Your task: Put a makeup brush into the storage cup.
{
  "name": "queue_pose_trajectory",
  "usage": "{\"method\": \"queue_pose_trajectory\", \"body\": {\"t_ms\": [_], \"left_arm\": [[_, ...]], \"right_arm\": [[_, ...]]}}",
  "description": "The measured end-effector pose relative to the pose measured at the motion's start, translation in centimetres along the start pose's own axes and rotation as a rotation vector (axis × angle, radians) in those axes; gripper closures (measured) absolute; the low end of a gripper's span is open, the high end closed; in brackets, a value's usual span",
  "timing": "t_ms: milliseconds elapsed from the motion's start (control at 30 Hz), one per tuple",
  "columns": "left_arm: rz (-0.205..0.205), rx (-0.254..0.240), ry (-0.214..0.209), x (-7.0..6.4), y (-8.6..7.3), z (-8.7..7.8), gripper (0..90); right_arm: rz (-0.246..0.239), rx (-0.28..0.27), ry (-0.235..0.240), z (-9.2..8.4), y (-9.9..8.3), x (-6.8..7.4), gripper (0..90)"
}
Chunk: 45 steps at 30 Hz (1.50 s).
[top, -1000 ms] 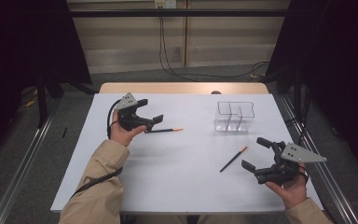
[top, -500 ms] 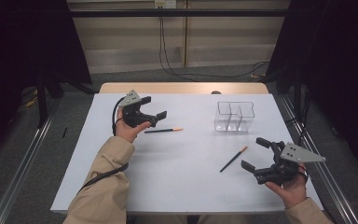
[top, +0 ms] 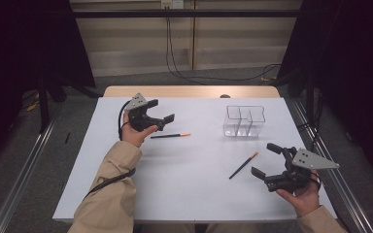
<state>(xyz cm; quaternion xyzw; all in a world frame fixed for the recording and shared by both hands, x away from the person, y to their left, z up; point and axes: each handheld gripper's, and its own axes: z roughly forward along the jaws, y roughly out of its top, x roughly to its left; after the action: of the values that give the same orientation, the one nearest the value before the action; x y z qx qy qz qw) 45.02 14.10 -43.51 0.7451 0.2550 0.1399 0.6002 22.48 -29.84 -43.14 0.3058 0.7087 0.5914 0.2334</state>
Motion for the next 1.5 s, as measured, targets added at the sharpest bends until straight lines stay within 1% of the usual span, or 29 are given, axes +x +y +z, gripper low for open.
{"method": "queue_pose_trajectory", "body": {"t_ms": [33,67,100,133,167,200,233,267,300,333,400,433,533,600,800,833,867,900,933,967,1000,1067,1200,1233,1267,1367,1400,1433,1500], "left_arm": [[0.007,0.017,-0.002,0.0,0.1,0.1,0.0],[0.007,0.017,-0.002,0.0,0.1,0.1,0.0],[0.028,0.048,0.0,0.0,0.3,0.2,0.0],[0.028,0.048,0.0,0.0,0.3,0.2,0.0],[0.031,0.062,-0.002,0.0,0.4,0.2,0.6],[0.052,0.097,-0.009,0.1,0.5,0.3,0.7],[0.052,0.097,-0.009,0.1,0.5,0.3,0.7],[0.047,0.105,-0.009,0.1,0.6,0.4,0.7],[0.053,0.129,-0.016,0.2,0.7,0.4,0.7],[0.053,0.129,-0.016,0.2,0.7,0.4,0.7],[0.061,0.161,-0.009,0.4,1.0,0.4,0.7],[0.061,0.161,-0.009,0.4,1.0,0.4,0.7],[0.077,0.194,0.003,0.7,1.4,0.4,0.7],[0.067,0.193,-0.001,0.7,1.4,0.4,0.7],[0.078,0.258,0.003,1.0,1.8,0.6,0.7],[0.072,0.264,-0.005,1.0,1.8,0.7,0.7],[0.071,0.29,-0.013,1.0,1.9,0.8,0.7],[0.082,0.302,-0.012,1.0,1.9,0.9,0.8],[0.082,0.302,-0.012,1.0,1.9,0.9,0.8],[0.084,0.328,-0.017,1.0,2.0,1.1,0.8],[0.084,0.328,-0.017,1.0,2.0,1.1,0.8],[0.099,0.361,-0.015,1.0,2.2,1.4,0.8],[0.098,0.412,-0.023,1.1,2.3,1.8,1.0],[0.104,0.44,-0.025,1.1,2.4,2.0,1.0],[0.104,0.44,-0.025,1.1,2.4,2.0,1.0],[0.106,0.485,-0.03,1.2,2.6,2.3,1.0],[0.106,0.485,-0.03,1.2,2.6,2.3,1.0],[0.126,0.526,-0.03,1.2,2.8,2.4,1.0],[0.12,0.539,-0.033,1.3,2.9,2.5,1.0]], "right_arm": [[0.0,0.001,0.001,0.0,0.0,0.0,0.0],[0.0,0.001,0.001,0.0,0.0,0.0,0.0],[0.0,0.0,0.001,0.0,0.0,0.0,0.0],[0.001,0.001,0.001,0.0,0.0,0.0,0.0],[0.002,0.0,0.001,0.0,0.0,0.0,0.0],[0.002,0.0,0.002,0.0,0.0,0.0,0.0],[0.001,0.001,0.002,0.1,0.0,0.0,0.0],[0.001,0.001,0.002,0.1,0.0,0.0,0.0],[-0.001,0.001,0.003,0.1,0.0,0.0,0.0],[0.002,0.0,0.003,0.0,0.0,0.0,0.0],[0.002,0.0,0.002,0.0,0.0,0.0,0.0],[0.003,0.002,0.001,0.0,0.0,0.0,0.0],[0.003,0.001,-0.001,0.0,0.0,0.0,0.0],[0.004,0.001,0.002,0.0,0.0,0.0,0.1],[0.002,0.01,0.007,0.1,0.0,0.0,0.0],[0.001,0.011,0.009,0.1,0.0,0.0,0.1],[-0.001,0.012,0.01,0.2,0.0,0.0,0.0],[0.001,0.012,0.009,0.2,0.0,0.1,0.0],[0.001,0.012,0.009,0.2,0.0,0.1,0.0],[0.002,0.012,0.01,0.2,0.0,0.0,0.1],[0.002,0.012,0.01,0.2,0.0,0.0,0.1],[0.001,0.013,0.009,0.2,-0.1,0.0,0.0],[-0.002,0.019,0.015,0.2,-0.1,0.1,0.1],[-0.003,0.019,0.014,0.2,-0.1,0.1,0.1],[-0.003,0.019,0.015,0.2,-0.1,0.1,0.1],[-0.002,0.017,0.014,0.2,-0.1,0.0,0.0],[-0.002,0.017,0.014,0.2,-0.1,0.0,0.0],[-0.002,0.017,0.014,0.2,0.0,0.1,0.1],[-0.005,0.021,0.017,0.2,-0.1,0.1,0.2]]}}
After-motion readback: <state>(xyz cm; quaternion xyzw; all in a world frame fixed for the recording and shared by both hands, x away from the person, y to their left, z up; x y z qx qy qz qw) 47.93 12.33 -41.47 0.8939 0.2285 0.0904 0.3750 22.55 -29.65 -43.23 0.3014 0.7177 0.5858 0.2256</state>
